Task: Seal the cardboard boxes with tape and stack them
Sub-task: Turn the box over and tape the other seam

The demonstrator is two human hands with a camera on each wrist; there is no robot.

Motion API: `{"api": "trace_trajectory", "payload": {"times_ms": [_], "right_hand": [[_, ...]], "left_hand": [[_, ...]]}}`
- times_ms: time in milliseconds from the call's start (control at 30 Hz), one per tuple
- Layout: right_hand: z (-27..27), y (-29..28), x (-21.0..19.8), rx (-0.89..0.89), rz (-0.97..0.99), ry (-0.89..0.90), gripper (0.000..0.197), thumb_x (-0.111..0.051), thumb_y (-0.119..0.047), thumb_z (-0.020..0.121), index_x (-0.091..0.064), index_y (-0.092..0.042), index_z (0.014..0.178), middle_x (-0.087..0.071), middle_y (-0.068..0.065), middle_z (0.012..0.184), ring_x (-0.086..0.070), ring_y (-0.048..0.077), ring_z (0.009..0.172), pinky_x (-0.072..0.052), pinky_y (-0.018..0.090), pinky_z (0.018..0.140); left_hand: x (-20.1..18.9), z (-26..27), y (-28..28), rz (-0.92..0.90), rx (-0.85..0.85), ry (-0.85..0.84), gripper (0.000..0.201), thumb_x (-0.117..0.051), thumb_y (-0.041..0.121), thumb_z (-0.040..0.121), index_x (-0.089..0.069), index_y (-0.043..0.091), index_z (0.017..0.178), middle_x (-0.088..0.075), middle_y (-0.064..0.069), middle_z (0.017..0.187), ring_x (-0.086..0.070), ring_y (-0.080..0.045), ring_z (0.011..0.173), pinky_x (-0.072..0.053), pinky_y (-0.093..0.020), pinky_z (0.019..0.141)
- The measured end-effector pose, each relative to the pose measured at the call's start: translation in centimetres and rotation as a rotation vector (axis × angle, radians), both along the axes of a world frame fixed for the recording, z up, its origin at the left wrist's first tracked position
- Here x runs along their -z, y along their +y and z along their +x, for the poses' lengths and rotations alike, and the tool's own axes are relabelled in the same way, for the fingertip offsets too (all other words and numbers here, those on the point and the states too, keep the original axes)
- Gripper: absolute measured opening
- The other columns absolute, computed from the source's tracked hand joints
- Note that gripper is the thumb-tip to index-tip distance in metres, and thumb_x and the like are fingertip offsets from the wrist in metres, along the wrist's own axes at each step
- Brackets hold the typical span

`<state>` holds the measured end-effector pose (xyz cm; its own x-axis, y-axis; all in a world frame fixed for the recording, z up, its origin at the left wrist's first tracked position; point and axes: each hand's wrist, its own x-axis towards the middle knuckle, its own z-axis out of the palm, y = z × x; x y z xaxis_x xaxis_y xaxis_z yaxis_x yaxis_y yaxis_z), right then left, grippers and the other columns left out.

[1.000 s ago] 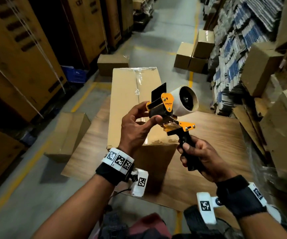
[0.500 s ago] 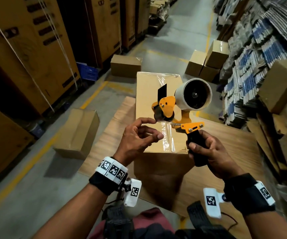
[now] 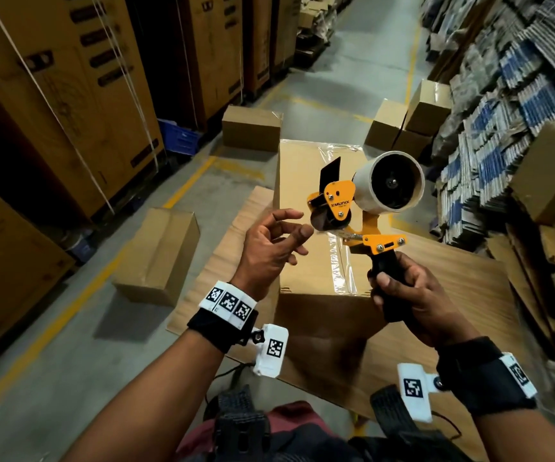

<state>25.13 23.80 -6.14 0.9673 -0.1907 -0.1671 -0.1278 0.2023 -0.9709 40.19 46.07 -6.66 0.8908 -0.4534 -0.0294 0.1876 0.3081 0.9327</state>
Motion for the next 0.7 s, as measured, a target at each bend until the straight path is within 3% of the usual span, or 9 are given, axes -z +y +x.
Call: {"api": "trace_trajectory", "payload": {"times_ms": [100, 233, 367, 467, 633, 700], "right_hand": [[-0.1, -0.1, 0.1, 0.017, 0.023, 0.0, 0.083, -0.096, -0.044, 0.064, -0.056, -0.007, 0.126, -0.055, 0.014, 0.095, -0.056, 0.024, 0.067, -0.046, 0.033, 0.059], [-0.3, -0.2, 0.2, 0.019, 0.025, 0.002, 0.077, -0.093, -0.04, 0.069, -0.056, -0.008, 0.128, -0.055, 0.014, 0.095, -0.056, 0.023, 0.067, -0.045, 0.033, 0.059], [-0.4, 0.0, -0.1, 0.019, 0.01, -0.001, 0.065, -0.083, -0.032, 0.074, -0.055, -0.006, 0.127, -0.057, 0.012, 0.094, -0.056, 0.023, 0.067, -0.048, 0.03, 0.058], [-0.5, 0.0, -0.1, 0.023, 0.001, -0.002, 0.066, -0.081, -0.031, 0.074, -0.054, -0.004, 0.127, -0.055, 0.014, 0.095, -0.056, 0.022, 0.066, -0.049, 0.028, 0.057], [-0.6, -0.2, 0.1, 0.015, -0.006, 0.005, 0.084, -0.095, -0.044, 0.065, -0.054, -0.004, 0.127, -0.055, 0.014, 0.094, -0.056, 0.022, 0.066, -0.05, 0.029, 0.058], [-0.7, -0.3, 0.2, 0.014, 0.004, 0.009, 0.079, -0.095, -0.044, 0.065, -0.057, -0.009, 0.125, -0.056, 0.012, 0.092, -0.056, 0.021, 0.066, -0.05, 0.029, 0.057]], "left_hand": [[0.3, -0.5, 0.5, -0.033, 0.124, 0.068, 0.04, -0.075, 0.025, 0.087, -0.065, 0.01, 0.123, -0.07, -0.008, 0.085, -0.054, -0.015, 0.053, -0.034, -0.027, 0.048], [0.4, -0.7, 0.6, -0.042, 0.201, 0.084, 0.029, -0.072, 0.024, 0.096, -0.061, 0.013, 0.12, -0.067, -0.007, 0.08, -0.05, -0.012, 0.048, -0.025, -0.026, 0.045], [0.1, -1.1, 0.8, -0.043, 0.244, 0.085, 0.02, -0.066, 0.027, 0.096, -0.058, 0.02, 0.112, -0.068, -0.011, 0.078, -0.056, -0.018, 0.05, -0.029, -0.023, 0.044], [0.0, -1.4, 0.8, -0.075, 0.298, 0.083, 0.013, -0.06, 0.023, 0.102, -0.064, 0.021, 0.114, -0.071, -0.014, 0.087, -0.062, -0.022, 0.056, -0.032, -0.024, 0.048], [-0.1, -1.7, 1.3, -0.136, 0.345, 0.217, 0.02, -0.054, 0.028, 0.095, -0.071, 0.019, 0.1, -0.071, -0.012, 0.096, -0.063, -0.024, 0.064, -0.03, -0.028, 0.056], [0.0, -1.6, 1.5, -0.132, 0.366, 0.243, 0.026, -0.052, 0.033, 0.092, -0.072, 0.016, 0.094, -0.072, -0.014, 0.101, -0.063, -0.025, 0.068, -0.031, -0.027, 0.055]]}}
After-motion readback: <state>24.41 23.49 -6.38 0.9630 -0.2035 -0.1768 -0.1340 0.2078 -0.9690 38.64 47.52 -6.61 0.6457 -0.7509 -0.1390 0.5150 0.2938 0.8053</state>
